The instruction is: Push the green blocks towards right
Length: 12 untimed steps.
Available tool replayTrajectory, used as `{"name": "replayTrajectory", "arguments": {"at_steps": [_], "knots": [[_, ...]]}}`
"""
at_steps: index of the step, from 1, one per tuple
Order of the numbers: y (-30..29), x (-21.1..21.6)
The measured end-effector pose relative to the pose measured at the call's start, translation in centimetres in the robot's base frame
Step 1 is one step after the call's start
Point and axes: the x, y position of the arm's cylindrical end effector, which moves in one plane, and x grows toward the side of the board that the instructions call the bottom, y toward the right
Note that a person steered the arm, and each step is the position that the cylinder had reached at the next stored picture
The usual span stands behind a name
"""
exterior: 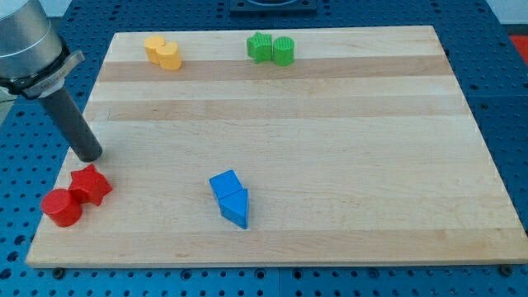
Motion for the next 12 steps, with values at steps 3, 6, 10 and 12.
{"name": "replayTrajectory", "arguments": {"at_steps": [3, 6, 10, 12], "knots": [[11.4, -3.4], [17.1, -14.5], [18.9, -22.7], [31.5, -22.7]]}}
